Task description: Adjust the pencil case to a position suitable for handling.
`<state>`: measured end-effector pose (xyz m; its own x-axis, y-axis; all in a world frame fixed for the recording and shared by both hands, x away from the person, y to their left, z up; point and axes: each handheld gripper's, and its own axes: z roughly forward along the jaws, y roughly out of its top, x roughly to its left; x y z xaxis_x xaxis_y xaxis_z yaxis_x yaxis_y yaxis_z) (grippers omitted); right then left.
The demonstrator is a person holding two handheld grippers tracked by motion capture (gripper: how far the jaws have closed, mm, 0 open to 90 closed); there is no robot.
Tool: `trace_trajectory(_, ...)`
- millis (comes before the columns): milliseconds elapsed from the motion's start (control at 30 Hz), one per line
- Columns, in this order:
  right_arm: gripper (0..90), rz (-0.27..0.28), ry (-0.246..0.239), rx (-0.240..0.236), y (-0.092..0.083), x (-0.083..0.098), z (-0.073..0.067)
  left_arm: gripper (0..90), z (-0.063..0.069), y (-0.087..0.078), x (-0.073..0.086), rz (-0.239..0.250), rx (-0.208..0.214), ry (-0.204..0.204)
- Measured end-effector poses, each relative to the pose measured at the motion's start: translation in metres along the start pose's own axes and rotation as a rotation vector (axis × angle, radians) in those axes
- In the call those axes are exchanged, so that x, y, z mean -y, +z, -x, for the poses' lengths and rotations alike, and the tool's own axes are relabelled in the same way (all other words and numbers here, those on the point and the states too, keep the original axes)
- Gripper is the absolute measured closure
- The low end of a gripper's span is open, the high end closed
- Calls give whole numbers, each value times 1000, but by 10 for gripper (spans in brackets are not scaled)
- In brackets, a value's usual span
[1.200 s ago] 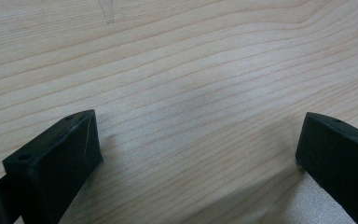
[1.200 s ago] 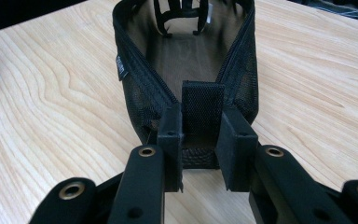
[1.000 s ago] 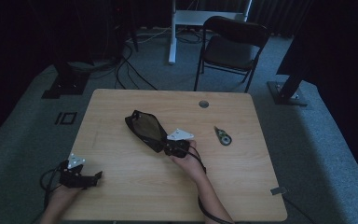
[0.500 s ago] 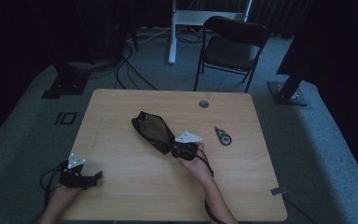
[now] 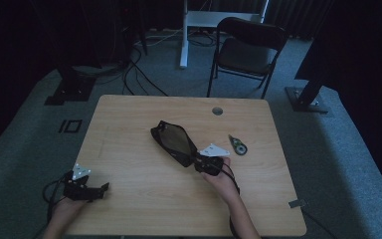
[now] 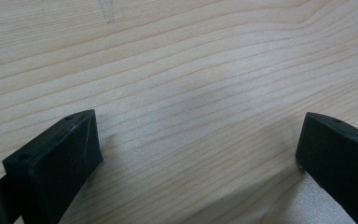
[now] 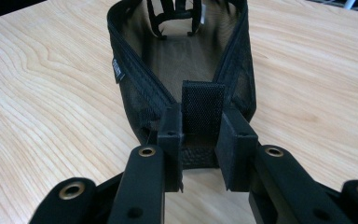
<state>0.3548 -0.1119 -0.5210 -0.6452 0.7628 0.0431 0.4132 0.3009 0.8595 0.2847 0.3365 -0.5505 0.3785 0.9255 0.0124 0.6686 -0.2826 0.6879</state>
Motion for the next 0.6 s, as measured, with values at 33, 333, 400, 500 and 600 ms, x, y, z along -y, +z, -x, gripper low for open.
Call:
trace_trajectory(33,724,0,-1,5,-2,1,2,0,0,0,0,0,0,0)
trace_trajectory(333,724,-2,6,48,-27,14,17,0,0,0,0,0,0,0)
trace_trajectory(400,723,-3,18,59,-32,17,21,0,0,0,0,0,0,0)
trace_trajectory(500,724,-5,26,71,-41,22,27,0,0,0,0,0,0,0)
trace_trajectory(600,723,-4,28,80,-48,26,30,0,0,0,0,0,0,0)
